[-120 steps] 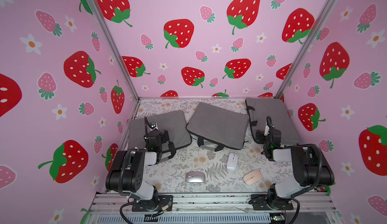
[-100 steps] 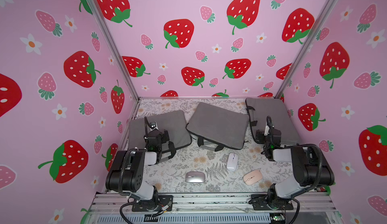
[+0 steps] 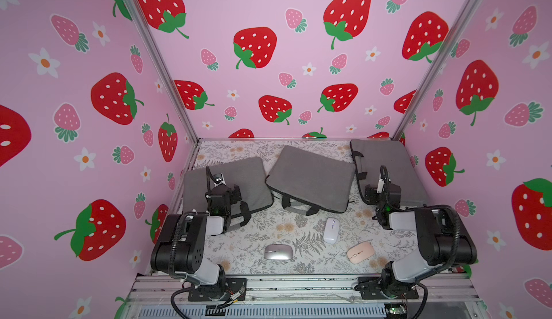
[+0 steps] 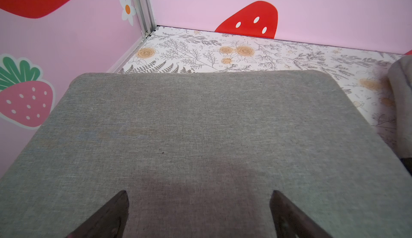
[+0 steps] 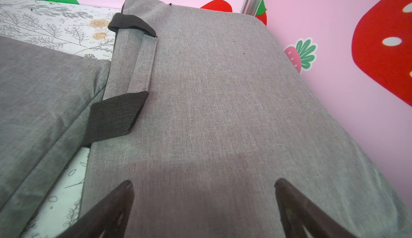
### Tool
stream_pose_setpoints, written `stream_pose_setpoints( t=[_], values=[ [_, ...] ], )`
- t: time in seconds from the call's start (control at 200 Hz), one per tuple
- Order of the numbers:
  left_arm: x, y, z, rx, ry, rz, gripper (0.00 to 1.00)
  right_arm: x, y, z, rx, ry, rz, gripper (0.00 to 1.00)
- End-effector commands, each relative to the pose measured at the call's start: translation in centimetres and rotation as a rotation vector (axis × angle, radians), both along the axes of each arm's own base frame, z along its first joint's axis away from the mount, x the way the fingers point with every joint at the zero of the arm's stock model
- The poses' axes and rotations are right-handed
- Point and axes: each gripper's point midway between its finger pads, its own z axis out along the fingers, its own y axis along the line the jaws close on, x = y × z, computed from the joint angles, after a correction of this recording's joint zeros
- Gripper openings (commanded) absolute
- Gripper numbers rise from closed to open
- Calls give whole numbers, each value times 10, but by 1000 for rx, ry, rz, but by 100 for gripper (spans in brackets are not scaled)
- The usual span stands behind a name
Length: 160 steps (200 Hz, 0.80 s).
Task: Put the mouse into the laptop bag
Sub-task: Unzip the zipper on the zippered laptop bag.
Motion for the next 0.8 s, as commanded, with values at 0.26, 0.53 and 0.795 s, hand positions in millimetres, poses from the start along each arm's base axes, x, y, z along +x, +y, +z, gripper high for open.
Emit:
stream_pose_setpoints(
  t=[0.26, 0.53, 0.795],
  values=[
    [-4, -33, 68, 82, 71, 2, 99, -14, 58, 68, 102, 77, 148, 99],
    [-53, -98, 138, -287, -14, -264, 99, -54, 110, 120, 576, -40, 324, 99],
    [-121, -38, 96, -606, -65, 176, 100, -53, 136, 117, 773, -7, 370, 99]
  ],
)
